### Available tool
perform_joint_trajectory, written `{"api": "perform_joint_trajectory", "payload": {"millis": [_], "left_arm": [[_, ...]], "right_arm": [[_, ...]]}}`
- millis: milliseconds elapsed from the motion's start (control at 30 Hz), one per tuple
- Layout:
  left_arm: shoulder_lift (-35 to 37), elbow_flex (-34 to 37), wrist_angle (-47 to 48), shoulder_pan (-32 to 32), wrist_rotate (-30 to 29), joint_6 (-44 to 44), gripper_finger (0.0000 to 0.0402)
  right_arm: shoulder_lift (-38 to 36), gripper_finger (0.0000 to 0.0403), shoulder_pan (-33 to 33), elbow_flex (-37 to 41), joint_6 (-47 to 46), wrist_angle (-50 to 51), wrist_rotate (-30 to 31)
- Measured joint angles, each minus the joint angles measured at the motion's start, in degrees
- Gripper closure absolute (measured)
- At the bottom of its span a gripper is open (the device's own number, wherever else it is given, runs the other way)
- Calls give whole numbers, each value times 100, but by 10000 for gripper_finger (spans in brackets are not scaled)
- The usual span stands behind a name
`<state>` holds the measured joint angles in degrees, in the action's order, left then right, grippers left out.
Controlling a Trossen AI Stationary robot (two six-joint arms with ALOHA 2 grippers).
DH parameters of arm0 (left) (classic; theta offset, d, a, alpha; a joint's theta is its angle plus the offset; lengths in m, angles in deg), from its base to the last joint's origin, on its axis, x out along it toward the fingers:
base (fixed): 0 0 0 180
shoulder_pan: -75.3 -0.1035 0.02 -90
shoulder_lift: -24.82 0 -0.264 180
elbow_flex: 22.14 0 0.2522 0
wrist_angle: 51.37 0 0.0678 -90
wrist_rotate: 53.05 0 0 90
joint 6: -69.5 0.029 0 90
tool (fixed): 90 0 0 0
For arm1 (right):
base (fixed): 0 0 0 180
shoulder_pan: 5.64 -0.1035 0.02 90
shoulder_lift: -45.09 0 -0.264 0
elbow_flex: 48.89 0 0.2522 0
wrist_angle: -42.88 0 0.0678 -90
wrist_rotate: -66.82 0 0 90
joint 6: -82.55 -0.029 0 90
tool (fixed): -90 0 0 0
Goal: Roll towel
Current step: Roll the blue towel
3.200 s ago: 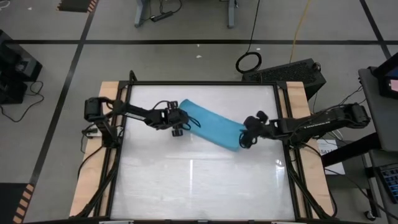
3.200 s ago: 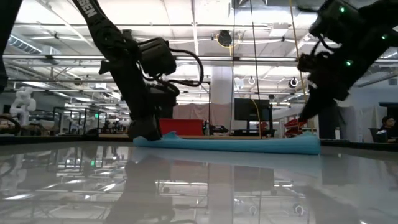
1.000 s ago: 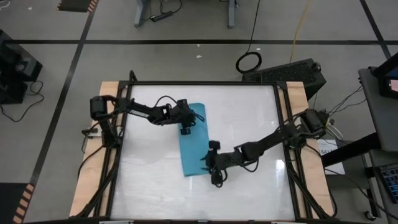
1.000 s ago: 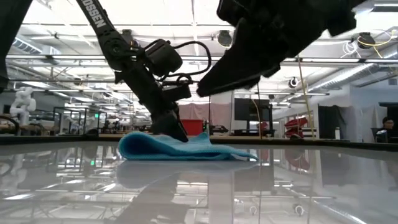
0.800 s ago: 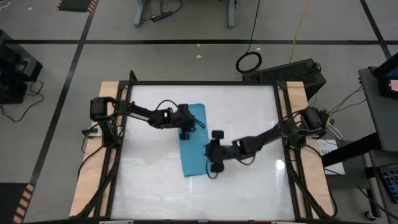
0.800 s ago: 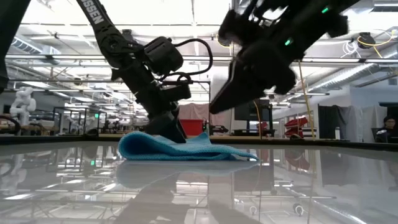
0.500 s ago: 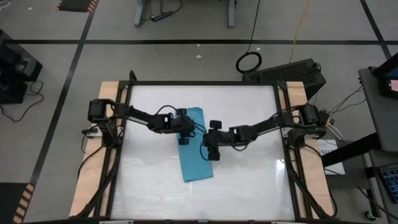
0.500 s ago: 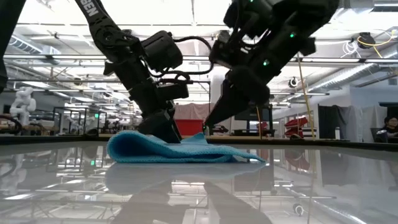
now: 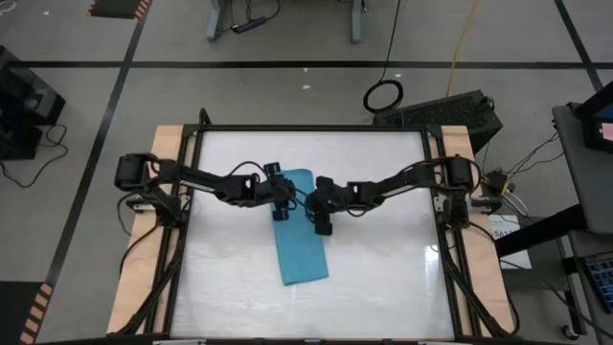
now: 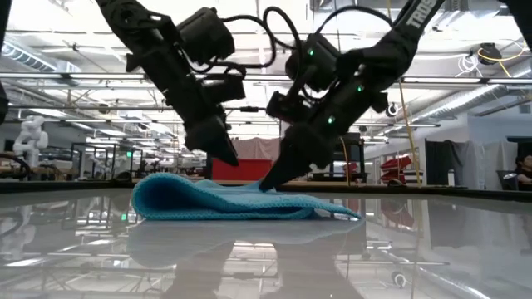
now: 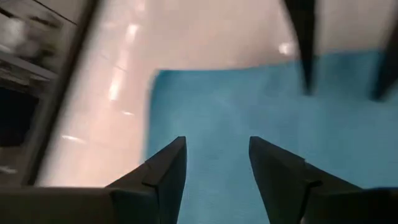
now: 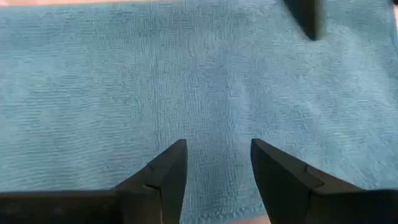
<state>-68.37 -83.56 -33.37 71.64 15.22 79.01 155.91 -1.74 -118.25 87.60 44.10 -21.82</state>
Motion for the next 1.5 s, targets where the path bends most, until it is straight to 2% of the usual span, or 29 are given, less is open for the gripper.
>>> {"api": "perform_joint_trajectory", "payload": {"millis": [167,233,400,633,933,1033,1233,1333,1500], "left_arm": [[50,0,721,-7,832,-558,220],[48,10,985,-7,836,-657,220],[48,72,973,-108,777,-761,220],[-120,67,207,-404,828,-449,220],[-191,74,-153,-542,1067,-423,220],[-152,71,-282,-522,932,-404,220],[120,72,-126,-487,548,268,220],[350,67,-79,-479,936,439,220],[552,65,148,-440,1915,433,220]], "right_arm": [[229,234,105,0,26,-374,-18],[258,234,152,-2,31,-394,-10],[236,234,255,-13,-166,-81,46],[182,234,256,-32,-532,511,183],[167,234,295,-35,-822,1117,474],[147,234,359,-30,-826,1127,580],[-150,234,450,0,-736,1481,630],[-373,234,479,12,-646,1946,644],[-690,234,547,26,-607,2670,643]]}}
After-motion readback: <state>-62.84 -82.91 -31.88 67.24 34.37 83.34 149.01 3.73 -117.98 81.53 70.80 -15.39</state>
